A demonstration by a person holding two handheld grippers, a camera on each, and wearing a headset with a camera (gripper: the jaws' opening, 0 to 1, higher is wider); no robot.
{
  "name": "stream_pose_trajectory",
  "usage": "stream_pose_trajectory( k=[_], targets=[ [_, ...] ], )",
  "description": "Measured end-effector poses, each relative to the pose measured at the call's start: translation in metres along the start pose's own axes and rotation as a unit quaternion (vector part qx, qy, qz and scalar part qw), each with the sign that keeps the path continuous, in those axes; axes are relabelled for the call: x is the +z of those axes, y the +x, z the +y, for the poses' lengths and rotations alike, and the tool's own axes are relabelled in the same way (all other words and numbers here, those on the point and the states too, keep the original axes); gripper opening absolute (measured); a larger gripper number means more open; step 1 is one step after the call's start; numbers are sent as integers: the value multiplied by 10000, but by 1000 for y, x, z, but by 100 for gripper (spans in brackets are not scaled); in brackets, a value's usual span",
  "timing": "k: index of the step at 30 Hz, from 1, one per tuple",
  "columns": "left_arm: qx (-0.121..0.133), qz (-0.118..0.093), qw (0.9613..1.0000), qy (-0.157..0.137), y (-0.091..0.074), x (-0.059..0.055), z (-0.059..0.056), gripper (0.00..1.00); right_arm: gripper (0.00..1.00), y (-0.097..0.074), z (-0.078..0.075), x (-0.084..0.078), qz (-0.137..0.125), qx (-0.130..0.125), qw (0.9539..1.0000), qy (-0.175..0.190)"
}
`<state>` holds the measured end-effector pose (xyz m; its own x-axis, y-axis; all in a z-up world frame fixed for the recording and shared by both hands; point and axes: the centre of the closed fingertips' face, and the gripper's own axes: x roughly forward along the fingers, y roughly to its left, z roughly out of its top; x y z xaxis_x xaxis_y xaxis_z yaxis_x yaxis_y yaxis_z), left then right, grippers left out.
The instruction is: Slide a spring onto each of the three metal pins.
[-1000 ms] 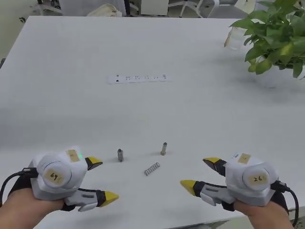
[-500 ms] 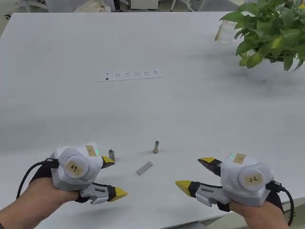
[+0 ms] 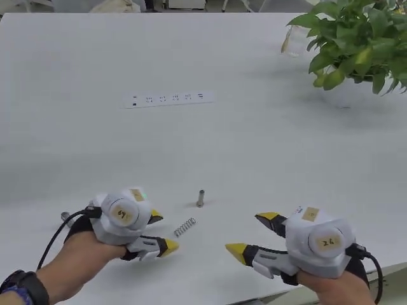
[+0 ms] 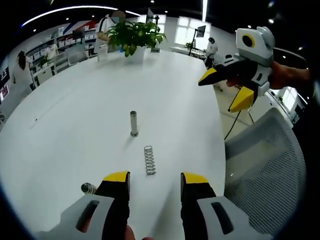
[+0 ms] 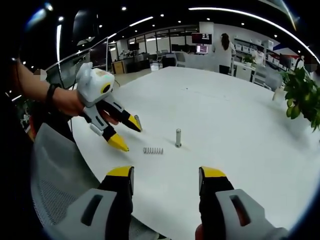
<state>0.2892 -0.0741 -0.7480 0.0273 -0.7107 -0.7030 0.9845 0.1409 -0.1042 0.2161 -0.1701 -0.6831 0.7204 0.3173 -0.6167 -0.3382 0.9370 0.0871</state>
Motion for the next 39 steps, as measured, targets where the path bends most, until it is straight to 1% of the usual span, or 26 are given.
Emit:
stream_pose_trajectory(
  k=[3,7,12,17,25,26,27,28,31,33,36,39],
  targets=[
    [35,30,10000,-70,7,-1,2,30,50,1,-1,-1,12,12,10000,4],
    [100,89,9996,-233,19,-4,6,21,50,3,0,-4,36,44,10000,20],
    [175,142,9993,-308,29,-6,8,19,50,5,1,-6,55,80,9999,30],
    [217,216,9987,-409,38,-11,8,14,49,5,1,-8,59,86,9999,63],
    [294,325,9985,-335,45,-16,6,7,49,3,0,-11,65,64,9999,95],
    [337,282,9987,-261,45,-14,8,5,49,3,-1,-11,68,64,9999,99],
    [328,321,9985,-293,45,-16,8,3,49,3,-1,-12,73,66,9999,97],
    [336,305,9985,-303,45,-15,8,3,49,3,-1,-12,78,65,9999,91],
    [332,415,9985,-111,45,-15,8,3,48,4,1,-13,85,80,9999,106],
    [367,473,9982,-75,42,-18,8,3,48,5,3,-13,108,97,9999,76],
    [338,482,9983,-8,35,-19,6,3,48,6,5,-11,58,127,9999,80],
    [319,403,9987,53,24,-15,5,3,49,7,8,-10,44,176,9998,76]
  ],
)
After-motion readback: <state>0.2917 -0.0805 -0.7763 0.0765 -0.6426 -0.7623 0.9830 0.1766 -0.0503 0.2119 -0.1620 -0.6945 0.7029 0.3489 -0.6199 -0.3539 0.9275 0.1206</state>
